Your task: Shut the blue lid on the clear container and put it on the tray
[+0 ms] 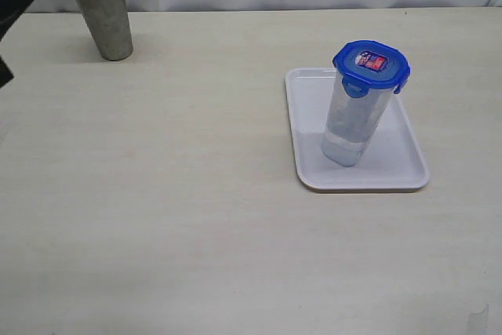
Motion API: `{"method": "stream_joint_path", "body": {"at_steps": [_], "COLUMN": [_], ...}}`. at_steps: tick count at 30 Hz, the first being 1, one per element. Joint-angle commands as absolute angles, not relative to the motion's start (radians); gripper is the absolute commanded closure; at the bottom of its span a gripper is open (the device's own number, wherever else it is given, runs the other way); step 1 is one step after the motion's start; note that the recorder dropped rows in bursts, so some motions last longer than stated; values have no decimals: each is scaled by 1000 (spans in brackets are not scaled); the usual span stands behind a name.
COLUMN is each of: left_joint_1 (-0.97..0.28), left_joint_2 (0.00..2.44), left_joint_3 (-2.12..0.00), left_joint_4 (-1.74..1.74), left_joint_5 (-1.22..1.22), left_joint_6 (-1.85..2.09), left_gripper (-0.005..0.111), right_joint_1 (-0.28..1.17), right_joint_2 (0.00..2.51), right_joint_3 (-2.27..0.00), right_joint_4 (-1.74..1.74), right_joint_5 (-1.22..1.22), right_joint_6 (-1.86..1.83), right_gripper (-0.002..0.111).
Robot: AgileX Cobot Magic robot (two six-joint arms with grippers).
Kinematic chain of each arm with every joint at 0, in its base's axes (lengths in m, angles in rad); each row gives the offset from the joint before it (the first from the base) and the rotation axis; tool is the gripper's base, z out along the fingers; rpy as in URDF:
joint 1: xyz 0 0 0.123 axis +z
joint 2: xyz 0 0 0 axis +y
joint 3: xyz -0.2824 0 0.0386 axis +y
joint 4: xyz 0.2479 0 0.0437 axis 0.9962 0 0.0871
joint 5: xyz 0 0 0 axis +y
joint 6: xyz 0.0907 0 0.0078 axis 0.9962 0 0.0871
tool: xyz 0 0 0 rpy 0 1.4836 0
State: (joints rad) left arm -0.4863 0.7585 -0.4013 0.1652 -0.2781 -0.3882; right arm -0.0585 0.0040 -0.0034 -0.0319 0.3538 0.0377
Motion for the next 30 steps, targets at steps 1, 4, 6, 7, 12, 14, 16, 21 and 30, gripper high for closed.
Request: {"method": "stream_joint_path", "body": {"at_steps": [1, 4, 6, 7, 12, 14, 16, 21, 30], "left_joint_1": [-489, -477, -458, -446, -370, -334, -300, -230, -81], "left_joint_2": [682, 644, 620, 606, 517, 465, 414, 289, 125], "left_joint_3": [-318, -267, -237, -221, -158, -129, -107, -64, -44], "left_joint_4": [65, 63, 63, 63, 66, 66, 66, 66, 66], "left_joint_5": [-294, -321, -337, -339, -335, -335, -333, -319, -205], "left_joint_6": [-152, -59, -8, 8, 41, 50, 50, 48, 46], "left_gripper": [107, 107, 107, 107, 107, 107, 107, 107, 107], "right_joint_1": [-66, -66, -66, -66, -66, -66, -66, -66, -66], "right_joint_2": [0, 0, 0, 0, 0, 0, 0, 0, 0], "right_joint_3": [0, 0, 0, 0, 0, 0, 0, 0, 0], "right_joint_4": [-31, -31, -31, -31, -31, -31, -31, -31, -31], "right_joint_5": [342, 342, 342, 342, 342, 342, 342, 342, 342], "right_joint_6": [41, 41, 41, 41, 41, 41, 41, 41, 41], "right_gripper": [103, 103, 103, 103, 103, 103, 103, 103, 103]}}
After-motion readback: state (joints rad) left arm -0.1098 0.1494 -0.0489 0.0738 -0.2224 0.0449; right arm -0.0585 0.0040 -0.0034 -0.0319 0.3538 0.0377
